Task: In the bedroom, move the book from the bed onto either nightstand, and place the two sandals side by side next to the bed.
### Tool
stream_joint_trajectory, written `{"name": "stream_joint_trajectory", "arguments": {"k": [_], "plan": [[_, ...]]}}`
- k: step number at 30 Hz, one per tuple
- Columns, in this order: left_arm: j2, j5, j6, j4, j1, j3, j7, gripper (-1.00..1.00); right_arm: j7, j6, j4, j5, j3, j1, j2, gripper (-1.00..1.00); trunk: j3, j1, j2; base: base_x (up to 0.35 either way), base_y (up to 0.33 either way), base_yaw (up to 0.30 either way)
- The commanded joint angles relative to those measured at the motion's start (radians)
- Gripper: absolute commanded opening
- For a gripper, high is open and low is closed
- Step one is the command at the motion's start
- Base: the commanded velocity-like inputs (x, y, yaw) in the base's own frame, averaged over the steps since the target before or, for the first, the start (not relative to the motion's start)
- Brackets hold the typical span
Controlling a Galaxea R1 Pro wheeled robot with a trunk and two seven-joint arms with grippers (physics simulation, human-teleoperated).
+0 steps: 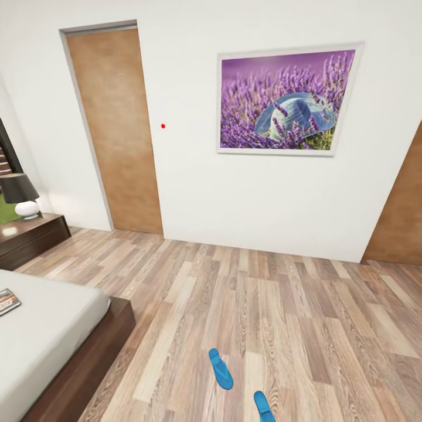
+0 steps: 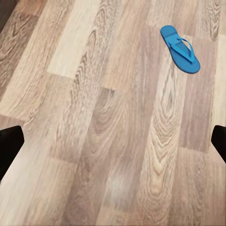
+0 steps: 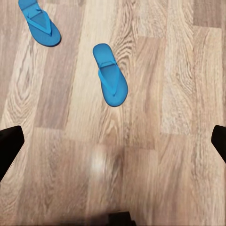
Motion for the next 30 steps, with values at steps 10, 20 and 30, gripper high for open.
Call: {"name": "stream_joint_trajectory", "arguments": {"k": [10, 20, 30], "plan": [[0.000, 0.004, -0.003, 0.001, -0.001, 0.000, -0.001, 1.00, -0.002, -0.002, -0.001, -0.006, 0.001, 0.000, 0.000, 1.00, -0.001, 0.000, 0.000, 0.233, 0.000, 0.000], [0.000, 0.004, -0.003, 0.001, -0.001, 0.000, -0.001, 1.00, -0.002, -0.002, -0.001, -0.006, 0.001, 0.000, 0.000, 1.00, -0.001, 0.000, 0.000, 0.021, 0.000, 0.000], [-0.001, 0.004, -0.003, 0.001, -0.001, 0.000, -0.001, 1.00, -0.002, -0.002, -0.001, -0.006, 0.001, 0.000, 0.000, 1.00, -0.001, 0.000, 0.000, 0.001, 0.000, 0.000]]}}
